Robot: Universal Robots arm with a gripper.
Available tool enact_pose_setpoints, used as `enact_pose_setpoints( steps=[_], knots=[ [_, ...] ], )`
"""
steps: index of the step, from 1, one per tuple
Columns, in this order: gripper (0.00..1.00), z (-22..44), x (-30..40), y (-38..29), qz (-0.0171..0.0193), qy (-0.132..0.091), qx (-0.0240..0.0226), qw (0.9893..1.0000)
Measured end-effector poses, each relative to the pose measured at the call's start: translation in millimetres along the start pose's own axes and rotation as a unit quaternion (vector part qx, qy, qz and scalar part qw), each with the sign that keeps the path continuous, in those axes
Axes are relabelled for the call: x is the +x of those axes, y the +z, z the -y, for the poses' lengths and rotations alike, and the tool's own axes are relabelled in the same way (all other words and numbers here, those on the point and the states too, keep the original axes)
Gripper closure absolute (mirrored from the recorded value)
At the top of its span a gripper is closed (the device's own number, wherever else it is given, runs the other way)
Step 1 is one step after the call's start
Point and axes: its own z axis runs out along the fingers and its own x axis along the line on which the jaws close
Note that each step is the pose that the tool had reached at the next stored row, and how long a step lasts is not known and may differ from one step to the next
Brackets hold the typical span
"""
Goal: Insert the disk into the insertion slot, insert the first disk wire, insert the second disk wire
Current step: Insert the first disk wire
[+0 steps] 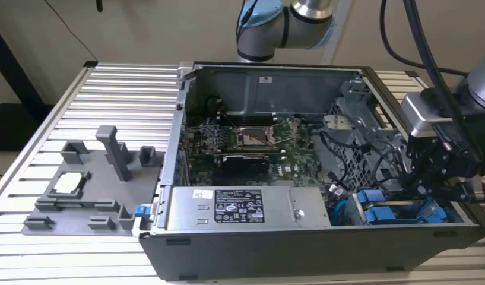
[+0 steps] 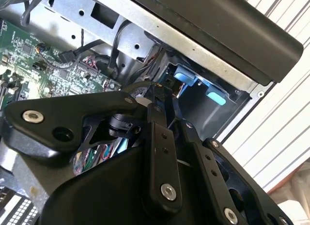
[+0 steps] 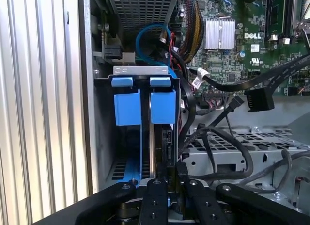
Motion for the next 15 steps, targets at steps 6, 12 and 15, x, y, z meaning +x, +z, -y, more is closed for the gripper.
enact_pose_setpoints(
  steps=[6,12,15],
  knots=[
    [0.81,-0.1,0.1,1.4,-0.0001,0.000,0.0000,1.0000],
    [0.81,-0.1,0.1,2.3,-0.0002,0.000,0.0000,1.0000],
    [0.81,-0.1,0.2,2.7,-0.0002,0.000,0.0000,1.0000]
  ],
)
